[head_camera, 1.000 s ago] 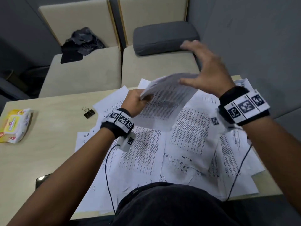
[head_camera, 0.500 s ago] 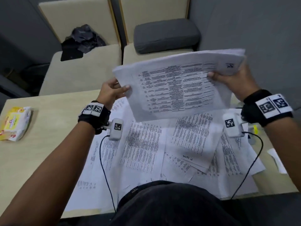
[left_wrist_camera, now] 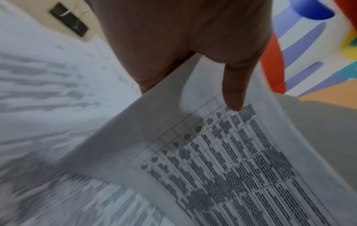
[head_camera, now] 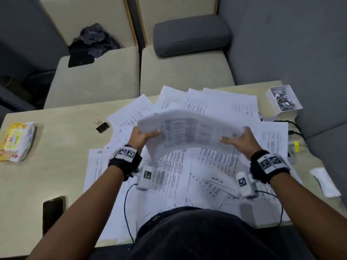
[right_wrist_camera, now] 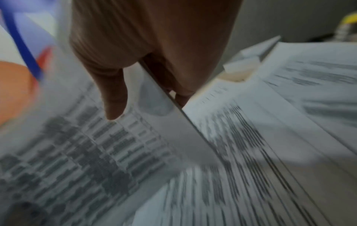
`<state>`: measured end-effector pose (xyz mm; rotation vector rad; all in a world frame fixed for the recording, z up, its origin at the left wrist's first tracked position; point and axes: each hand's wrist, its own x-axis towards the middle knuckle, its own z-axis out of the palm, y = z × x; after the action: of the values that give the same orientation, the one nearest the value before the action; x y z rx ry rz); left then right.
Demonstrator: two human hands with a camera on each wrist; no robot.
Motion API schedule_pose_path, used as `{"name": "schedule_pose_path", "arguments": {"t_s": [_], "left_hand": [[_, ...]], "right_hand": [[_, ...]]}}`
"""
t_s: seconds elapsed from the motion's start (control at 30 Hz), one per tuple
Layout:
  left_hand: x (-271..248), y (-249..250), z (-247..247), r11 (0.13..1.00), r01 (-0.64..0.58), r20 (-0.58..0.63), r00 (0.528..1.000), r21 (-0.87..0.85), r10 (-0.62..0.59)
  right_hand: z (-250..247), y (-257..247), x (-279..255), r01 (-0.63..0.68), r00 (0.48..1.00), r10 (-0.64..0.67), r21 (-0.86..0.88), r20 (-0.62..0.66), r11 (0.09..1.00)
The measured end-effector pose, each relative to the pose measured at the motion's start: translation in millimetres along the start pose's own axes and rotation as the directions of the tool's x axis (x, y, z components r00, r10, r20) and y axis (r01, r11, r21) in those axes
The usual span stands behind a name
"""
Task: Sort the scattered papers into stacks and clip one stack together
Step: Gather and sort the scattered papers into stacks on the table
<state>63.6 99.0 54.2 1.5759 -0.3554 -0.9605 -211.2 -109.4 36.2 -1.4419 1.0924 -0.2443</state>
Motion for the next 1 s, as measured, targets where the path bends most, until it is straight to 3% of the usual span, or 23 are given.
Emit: {"name": "schedule_pose_path", "arguments": {"t_s": [0.1, 0.33, 0.43, 0.5, 0.57, 0.6, 0.63, 0.67, 0.73, 0.8, 0.9, 1.0], "left_hand": [[-5, -17, -2, 0.997, 0.049, 0.03, 0.998, -0.055, -0.047], [-3, 34, 1, 0.99, -0.101, 0.039, 0.994, 0.098, 0.098], [-2, 82, 1, 0.96, -0.147, 0.28, 0.957, 0.238, 0.077], [1, 104, 18, 0.847, -0.222, 0.428, 0.904, 0.484, -0.008], [7, 110, 43, 0.577, -0.368, 0.485, 0.873, 0.73, -0.057], [12, 107, 54, 0.45, -0.398, 0.473, 0.879, 0.8, -0.063], [16, 101, 61, 0.376, -0.393, 0.441, 0.896, 0.839, -0.047], [21, 94, 65, 0.355, -0.366, 0.399, 0.917, 0.86, -0.022], [31, 80, 67, 0.36, -0.297, 0.312, 0.95, 0.884, 0.019], [36, 67, 61, 0.422, -0.208, 0.22, 0.975, 0.882, 0.019], [43, 31, 34, 0.566, -0.022, 0.085, 0.993, 0.824, -0.085], [45, -12, 5, 0.638, 0.158, -0.05, 0.982, 0.754, -0.183]], "right_hand": [[14, 4, -16, 0.052, 0.999, -0.052, -0.033, -0.002, 0.998], [3, -12, -8, 0.174, 0.978, -0.18, -0.056, -0.109, 0.983], [-8, -48, -3, 0.254, 0.962, -0.27, -0.235, -0.041, 0.938], [-8, -73, 3, 0.309, 0.948, -0.316, -0.307, 0.026, 0.9], [-4, -101, 9, 0.359, 0.93, -0.365, -0.341, 0.051, 0.869], [-2, -112, 11, 0.398, 0.914, -0.399, -0.354, 0.076, 0.846], [1, -121, 14, 0.44, 0.896, -0.427, -0.359, 0.12, 0.823], [1, -126, 19, 0.458, 0.888, -0.439, -0.375, 0.14, 0.806], [-2, -127, 24, 0.403, 0.914, -0.388, -0.395, 0.12, 0.826], [-15, -105, 35, 0.31, 0.949, -0.309, -0.321, 0.055, 0.895], [-44, -32, 52, 0.02, 0.985, -0.063, -0.257, -0.162, 0.966], [-63, 42, 47, -0.345, 0.912, 0.267, -0.23, -0.311, 0.91]]}}
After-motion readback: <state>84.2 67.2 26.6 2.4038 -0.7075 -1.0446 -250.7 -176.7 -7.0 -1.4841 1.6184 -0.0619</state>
